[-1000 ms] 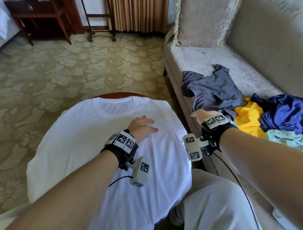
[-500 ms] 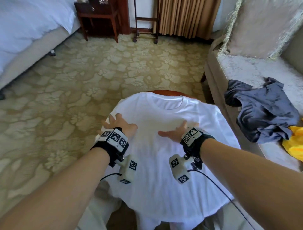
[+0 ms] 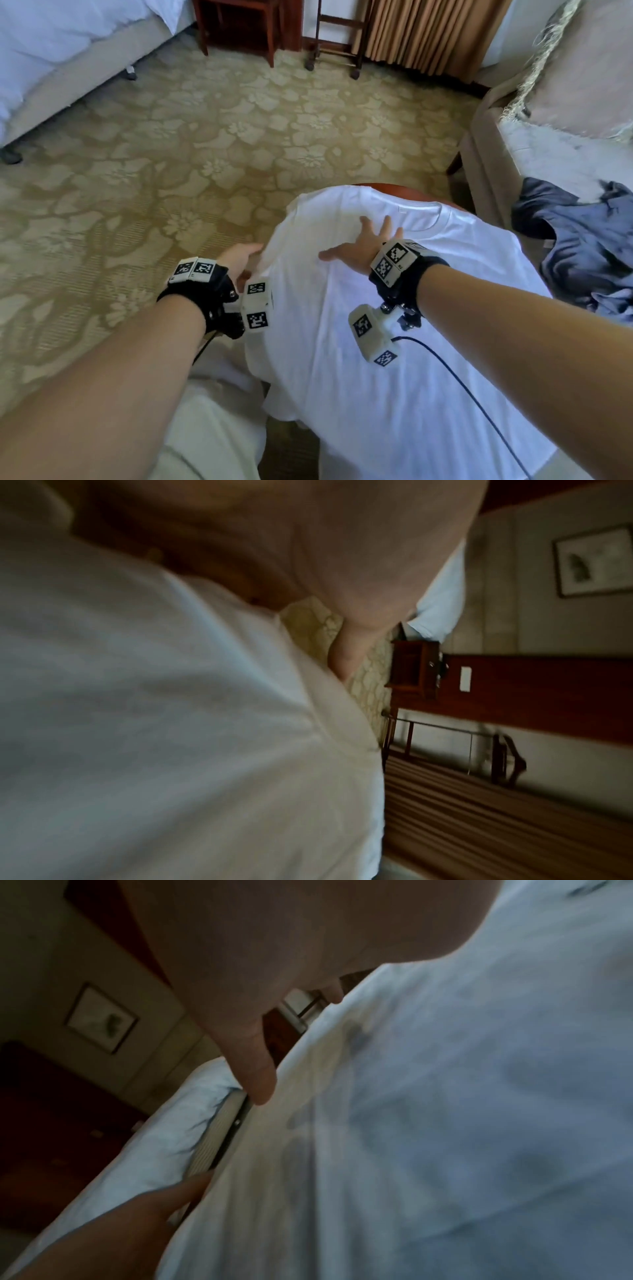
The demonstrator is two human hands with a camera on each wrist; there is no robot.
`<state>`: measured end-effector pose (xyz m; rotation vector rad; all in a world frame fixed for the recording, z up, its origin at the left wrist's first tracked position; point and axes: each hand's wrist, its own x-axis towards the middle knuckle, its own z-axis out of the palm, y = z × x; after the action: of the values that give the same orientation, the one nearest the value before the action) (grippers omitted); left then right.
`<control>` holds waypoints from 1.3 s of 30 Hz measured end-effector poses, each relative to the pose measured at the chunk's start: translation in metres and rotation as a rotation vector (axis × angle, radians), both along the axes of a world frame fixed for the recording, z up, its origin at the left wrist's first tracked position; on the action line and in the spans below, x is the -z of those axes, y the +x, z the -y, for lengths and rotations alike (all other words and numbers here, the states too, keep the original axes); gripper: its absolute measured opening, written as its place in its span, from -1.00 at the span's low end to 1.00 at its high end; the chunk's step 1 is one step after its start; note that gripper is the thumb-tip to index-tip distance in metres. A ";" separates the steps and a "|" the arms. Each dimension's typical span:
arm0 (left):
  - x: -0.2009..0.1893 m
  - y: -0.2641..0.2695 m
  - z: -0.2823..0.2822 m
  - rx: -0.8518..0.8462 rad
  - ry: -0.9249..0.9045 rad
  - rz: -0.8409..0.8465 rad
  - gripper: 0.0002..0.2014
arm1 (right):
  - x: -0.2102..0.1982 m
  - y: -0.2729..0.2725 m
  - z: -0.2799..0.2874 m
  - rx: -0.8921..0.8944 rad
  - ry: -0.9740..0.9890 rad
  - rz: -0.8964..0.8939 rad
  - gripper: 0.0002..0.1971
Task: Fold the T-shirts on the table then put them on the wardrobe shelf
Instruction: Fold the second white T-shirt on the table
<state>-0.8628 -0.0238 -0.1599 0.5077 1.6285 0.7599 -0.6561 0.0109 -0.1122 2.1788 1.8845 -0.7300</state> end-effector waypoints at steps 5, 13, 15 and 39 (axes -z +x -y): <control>0.011 -0.016 0.005 -0.086 -0.006 0.229 -0.79 | 0.021 -0.056 -0.011 -0.311 0.011 0.008 -0.01; 0.003 -0.038 0.010 -0.213 0.160 0.344 -0.71 | 0.037 -0.070 -0.007 -0.355 -0.021 -0.040 0.01; 0.003 -0.038 0.008 -0.213 0.169 0.364 -0.64 | 0.035 -0.072 -0.007 -0.325 -0.026 -0.077 0.12; -0.035 0.036 -0.011 0.635 0.796 -0.689 -0.76 | 0.012 -0.010 -0.046 0.367 0.214 -0.568 -0.40</control>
<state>-0.8270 -0.0129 -0.1248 1.9218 1.5523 0.7552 -0.6660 0.0572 -0.1237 2.7098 1.8719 -1.3998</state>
